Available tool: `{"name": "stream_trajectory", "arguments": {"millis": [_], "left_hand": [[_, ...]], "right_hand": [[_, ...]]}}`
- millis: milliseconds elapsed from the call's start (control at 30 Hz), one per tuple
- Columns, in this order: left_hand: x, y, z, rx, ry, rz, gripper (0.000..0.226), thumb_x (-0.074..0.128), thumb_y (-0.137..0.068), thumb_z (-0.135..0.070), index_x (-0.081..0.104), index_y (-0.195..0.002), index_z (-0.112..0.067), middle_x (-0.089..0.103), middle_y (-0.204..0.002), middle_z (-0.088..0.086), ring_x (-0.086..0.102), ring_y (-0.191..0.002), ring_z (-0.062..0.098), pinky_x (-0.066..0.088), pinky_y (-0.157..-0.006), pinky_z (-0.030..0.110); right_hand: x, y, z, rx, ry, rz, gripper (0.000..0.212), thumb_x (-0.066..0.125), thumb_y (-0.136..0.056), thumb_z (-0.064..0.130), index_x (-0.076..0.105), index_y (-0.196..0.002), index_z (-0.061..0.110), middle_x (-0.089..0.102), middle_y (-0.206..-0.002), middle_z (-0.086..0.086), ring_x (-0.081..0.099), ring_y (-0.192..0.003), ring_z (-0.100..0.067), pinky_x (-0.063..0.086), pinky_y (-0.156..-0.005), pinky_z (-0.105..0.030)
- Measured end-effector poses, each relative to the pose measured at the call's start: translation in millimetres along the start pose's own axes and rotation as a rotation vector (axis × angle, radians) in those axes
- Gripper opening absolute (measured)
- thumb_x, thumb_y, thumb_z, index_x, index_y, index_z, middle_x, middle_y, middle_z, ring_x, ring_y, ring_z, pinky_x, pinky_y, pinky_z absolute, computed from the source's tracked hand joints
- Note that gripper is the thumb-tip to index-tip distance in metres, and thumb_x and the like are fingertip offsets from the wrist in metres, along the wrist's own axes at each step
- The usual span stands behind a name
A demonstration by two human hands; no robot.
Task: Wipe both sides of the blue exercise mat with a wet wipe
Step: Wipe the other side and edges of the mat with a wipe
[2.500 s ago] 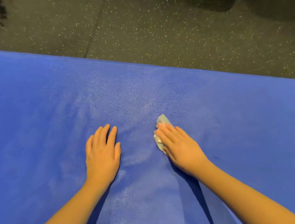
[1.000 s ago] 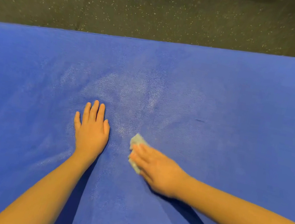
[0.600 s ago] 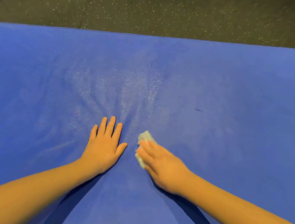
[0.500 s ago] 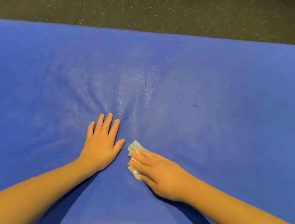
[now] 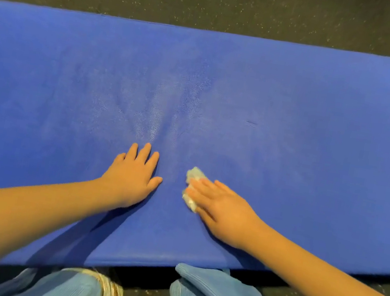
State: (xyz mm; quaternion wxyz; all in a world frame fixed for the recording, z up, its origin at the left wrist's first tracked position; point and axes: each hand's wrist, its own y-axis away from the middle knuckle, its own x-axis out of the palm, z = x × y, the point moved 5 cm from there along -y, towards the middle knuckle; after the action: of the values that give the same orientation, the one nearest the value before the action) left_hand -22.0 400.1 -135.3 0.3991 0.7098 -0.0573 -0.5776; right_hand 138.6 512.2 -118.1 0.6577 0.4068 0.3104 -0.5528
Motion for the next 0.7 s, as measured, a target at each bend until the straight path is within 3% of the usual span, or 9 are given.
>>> {"name": "stream_trajectory", "arguments": {"millis": [100, 200, 267, 400, 500, 567, 633, 700], "left_hand": [[-1, 40, -12, 0.179, -0.114, 0.153, 0.072, 0.023, -0.101, -0.055, -0.004, -0.155, -0.017, -0.011, -0.162, 0.007, 0.001, -0.148, 0.029, 0.021, -0.117, 0.04], [-3, 77, -20, 0.27, -0.191, 0.284, 0.075, 0.028, -0.1, -0.057, -0.006, -0.155, -0.019, -0.012, -0.162, 0.005, 0.003, -0.149, 0.026, 0.021, -0.117, 0.04], [-6, 93, -23, 0.299, -0.217, 0.326, 0.075, 0.032, -0.099, -0.056, -0.003, -0.155, -0.02, -0.01, -0.163, 0.004, 0.007, -0.148, 0.025, 0.021, -0.116, 0.039], [-6, 104, -20, 0.279, -0.107, 0.25, 0.074, 0.035, -0.093, -0.063, 0.015, -0.154, -0.025, 0.005, -0.162, -0.001, 0.018, -0.144, 0.021, 0.02, -0.115, 0.035], [1, 107, -21, 0.223, 0.113, 0.146, 0.104, 0.017, -0.062, -0.081, 0.026, -0.148, -0.025, 0.014, -0.156, -0.006, 0.017, -0.139, 0.017, 0.021, -0.113, 0.03], [9, 104, -23, 0.213, 0.175, 0.111, 0.111, 0.013, -0.055, -0.081, 0.02, -0.151, -0.026, 0.008, -0.157, -0.008, 0.007, -0.143, 0.015, 0.013, -0.116, 0.028], [11, 101, -22, 0.213, 0.213, 0.091, 0.109, 0.015, -0.055, -0.08, 0.01, -0.153, -0.033, -0.005, -0.16, -0.012, -0.004, -0.147, 0.013, 0.005, -0.118, 0.031], [9, 97, -27, 0.247, 0.236, 0.097, 0.107, 0.018, -0.055, -0.079, 0.009, -0.153, -0.037, -0.009, -0.16, -0.016, -0.009, -0.147, 0.01, 0.0, -0.119, 0.032]], "right_hand": [[-3, 1, 8, 0.036, -0.003, -0.055, 0.044, 0.028, -0.097, 0.031, 0.059, -0.12, 0.009, 0.047, -0.142, -0.01, 0.038, -0.134, -0.027, 0.04, -0.101, -0.04], [5, 10, 44, -0.14, -0.159, 0.101, 0.039, 0.034, -0.1, 0.021, 0.054, -0.131, 0.011, 0.037, -0.149, -0.007, 0.025, -0.14, -0.024, 0.02, -0.11, -0.033], [3, 17, 41, -0.125, -0.169, 0.155, 0.04, 0.038, -0.099, 0.017, 0.049, -0.138, 0.02, 0.029, -0.154, 0.004, 0.018, -0.144, -0.016, 0.013, -0.114, -0.035], [-2, 12, 13, 0.08, -0.045, -0.041, 0.043, 0.024, -0.1, 0.027, 0.057, -0.125, 0.015, 0.035, -0.151, 0.0, 0.015, -0.145, -0.012, 0.03, -0.109, -0.043], [2, 25, 33, -0.034, -0.172, -0.043, 0.044, 0.028, -0.102, 0.035, 0.059, -0.12, 0.01, 0.037, -0.15, -0.003, 0.006, -0.143, -0.002, 0.016, -0.114, -0.022], [1, 48, 40, -0.086, -0.228, 0.012, 0.041, 0.029, -0.101, 0.032, 0.056, -0.128, 0.015, 0.025, -0.153, 0.011, 0.005, -0.143, 0.003, 0.004, -0.111, -0.011], [-3, 59, 19, 0.016, -0.196, -0.019, 0.048, 0.022, -0.098, 0.036, 0.053, -0.131, 0.021, 0.022, -0.152, 0.02, 0.008, -0.141, 0.006, 0.008, -0.112, -0.016], [-10, 61, 2, 0.15, -0.112, -0.111, 0.046, 0.024, -0.097, 0.033, 0.057, -0.124, 0.018, 0.035, -0.15, 0.011, 0.022, -0.14, -0.006, 0.024, -0.113, -0.035]]}}
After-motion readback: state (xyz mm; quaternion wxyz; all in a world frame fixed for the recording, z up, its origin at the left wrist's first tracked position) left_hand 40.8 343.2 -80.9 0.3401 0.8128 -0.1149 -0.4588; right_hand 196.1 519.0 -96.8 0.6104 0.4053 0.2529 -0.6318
